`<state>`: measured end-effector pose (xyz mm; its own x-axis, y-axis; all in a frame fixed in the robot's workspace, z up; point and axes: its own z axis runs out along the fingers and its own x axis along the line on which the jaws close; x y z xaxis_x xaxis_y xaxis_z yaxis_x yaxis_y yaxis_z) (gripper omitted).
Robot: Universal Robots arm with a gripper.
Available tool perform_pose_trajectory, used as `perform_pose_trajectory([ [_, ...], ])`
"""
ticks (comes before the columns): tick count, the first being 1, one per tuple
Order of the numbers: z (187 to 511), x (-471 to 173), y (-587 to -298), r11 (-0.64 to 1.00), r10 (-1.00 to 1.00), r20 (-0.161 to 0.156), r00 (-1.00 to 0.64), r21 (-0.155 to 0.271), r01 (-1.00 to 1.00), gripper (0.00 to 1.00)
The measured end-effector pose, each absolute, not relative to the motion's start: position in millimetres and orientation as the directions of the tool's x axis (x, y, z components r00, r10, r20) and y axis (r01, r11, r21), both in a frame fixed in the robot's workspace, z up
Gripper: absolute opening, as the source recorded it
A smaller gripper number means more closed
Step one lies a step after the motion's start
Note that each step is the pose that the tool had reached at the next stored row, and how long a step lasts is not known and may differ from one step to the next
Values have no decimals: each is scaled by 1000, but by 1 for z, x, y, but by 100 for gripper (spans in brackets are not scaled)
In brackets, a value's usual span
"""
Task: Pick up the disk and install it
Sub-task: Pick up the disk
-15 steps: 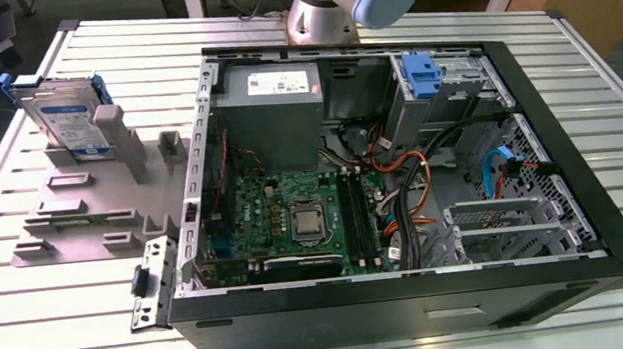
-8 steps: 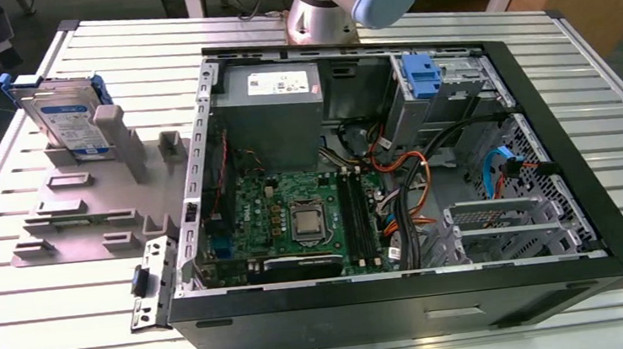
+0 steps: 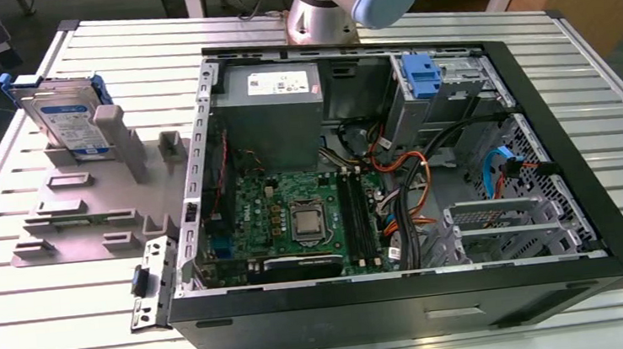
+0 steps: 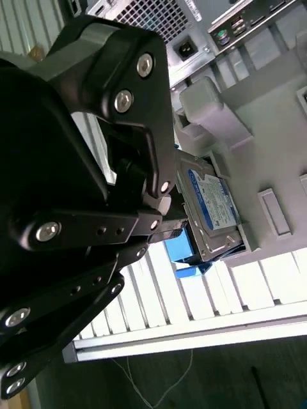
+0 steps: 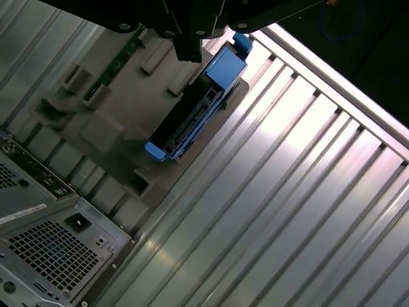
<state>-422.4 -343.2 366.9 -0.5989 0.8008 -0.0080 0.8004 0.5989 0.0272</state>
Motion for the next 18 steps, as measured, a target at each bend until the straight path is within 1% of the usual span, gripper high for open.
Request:
perform_pose_trajectory([
  [18, 366, -422, -343, 372, 928, -8, -372, 27, 928, 11],
])
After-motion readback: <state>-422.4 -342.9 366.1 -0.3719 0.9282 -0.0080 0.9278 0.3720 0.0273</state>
